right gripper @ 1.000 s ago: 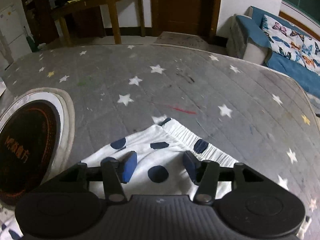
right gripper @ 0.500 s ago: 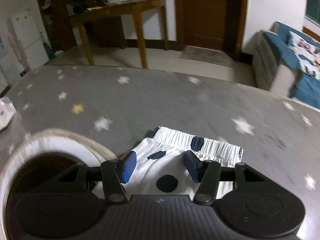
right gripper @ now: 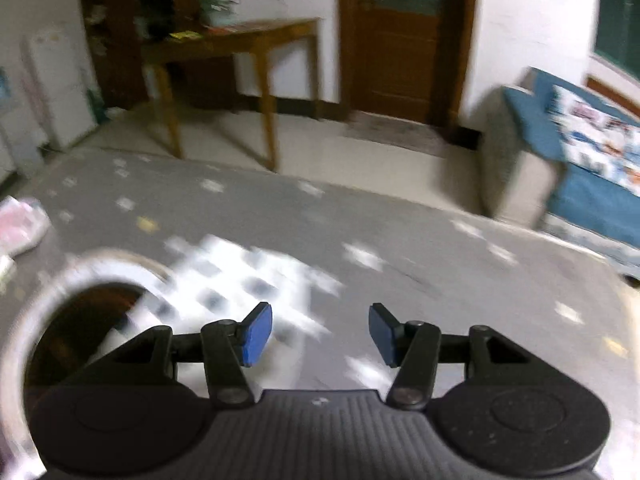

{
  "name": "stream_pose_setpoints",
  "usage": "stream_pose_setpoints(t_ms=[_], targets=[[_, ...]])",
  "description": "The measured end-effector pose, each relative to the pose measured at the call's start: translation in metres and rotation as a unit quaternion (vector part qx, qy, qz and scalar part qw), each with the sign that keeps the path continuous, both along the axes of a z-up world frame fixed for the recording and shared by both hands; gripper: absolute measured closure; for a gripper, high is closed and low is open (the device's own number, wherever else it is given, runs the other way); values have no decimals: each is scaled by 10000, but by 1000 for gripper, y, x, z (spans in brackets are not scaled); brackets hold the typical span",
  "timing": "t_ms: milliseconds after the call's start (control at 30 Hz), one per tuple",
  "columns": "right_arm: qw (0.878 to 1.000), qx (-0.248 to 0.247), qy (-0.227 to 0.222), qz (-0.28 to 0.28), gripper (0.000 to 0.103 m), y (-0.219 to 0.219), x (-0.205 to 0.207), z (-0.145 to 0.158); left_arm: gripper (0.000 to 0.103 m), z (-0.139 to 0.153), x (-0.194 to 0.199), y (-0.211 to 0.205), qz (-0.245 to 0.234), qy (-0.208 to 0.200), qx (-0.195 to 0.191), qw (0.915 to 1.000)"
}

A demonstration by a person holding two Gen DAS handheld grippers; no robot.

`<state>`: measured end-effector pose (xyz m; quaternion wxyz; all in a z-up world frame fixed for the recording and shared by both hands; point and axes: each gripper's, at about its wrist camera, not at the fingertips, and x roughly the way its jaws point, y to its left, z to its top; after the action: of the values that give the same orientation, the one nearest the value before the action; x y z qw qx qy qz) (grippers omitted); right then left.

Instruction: Fold clothes

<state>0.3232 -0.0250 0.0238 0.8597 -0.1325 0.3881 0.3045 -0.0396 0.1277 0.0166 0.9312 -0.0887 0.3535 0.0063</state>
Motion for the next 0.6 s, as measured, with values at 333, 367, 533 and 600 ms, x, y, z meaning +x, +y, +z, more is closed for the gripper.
stream_pose_setpoints(t_ms=[333, 367, 533, 600], targets=[[9912, -599, 619, -1004, 50, -149, -18, -36, 80, -19, 33, -80, -1360, 200, -467, 9894], [9906, -614, 668, -1022, 53, -153, -18, -42, 80, -22, 36, -88, -1501, 246, -501, 9871], [9905, -609, 679, -1031, 52, -157, -17, -60, 80, -35, 48, -116, -2013, 503, -566, 9766], [9919, -498, 590, -1012, 51, -152, -9, -61, 80, -40, 50, -121, -2147, 591, -579, 9732]])
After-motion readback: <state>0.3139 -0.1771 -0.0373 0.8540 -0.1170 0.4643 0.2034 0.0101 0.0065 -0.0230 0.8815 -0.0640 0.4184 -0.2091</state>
